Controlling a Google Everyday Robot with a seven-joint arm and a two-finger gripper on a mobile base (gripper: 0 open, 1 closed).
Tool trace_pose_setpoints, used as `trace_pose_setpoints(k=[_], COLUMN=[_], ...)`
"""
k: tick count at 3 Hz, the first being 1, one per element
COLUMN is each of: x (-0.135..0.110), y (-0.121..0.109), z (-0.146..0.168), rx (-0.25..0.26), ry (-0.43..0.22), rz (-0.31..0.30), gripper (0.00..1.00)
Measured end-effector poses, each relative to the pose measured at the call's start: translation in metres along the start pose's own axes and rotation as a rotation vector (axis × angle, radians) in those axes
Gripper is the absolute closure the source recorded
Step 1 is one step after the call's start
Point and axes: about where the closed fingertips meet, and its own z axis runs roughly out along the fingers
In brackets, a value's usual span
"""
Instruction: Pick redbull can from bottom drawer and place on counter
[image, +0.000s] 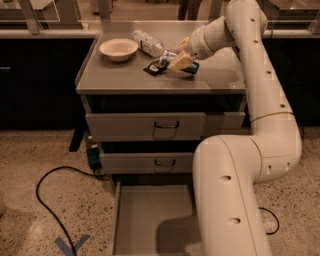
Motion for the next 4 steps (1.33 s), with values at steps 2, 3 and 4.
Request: trace_pose_setpoints(k=[2, 3, 4], x=[0.0339, 0.034, 0.034], y=[-0.0051, -0.0051, -0.0051], z=[-0.0111, -0.0107, -0.0107], rx=[0.034, 0.033, 0.033], ry=[0.051, 0.051, 0.051], rz=[0.084, 0.084, 0.084], gripper=[1.0, 0.81, 0.6])
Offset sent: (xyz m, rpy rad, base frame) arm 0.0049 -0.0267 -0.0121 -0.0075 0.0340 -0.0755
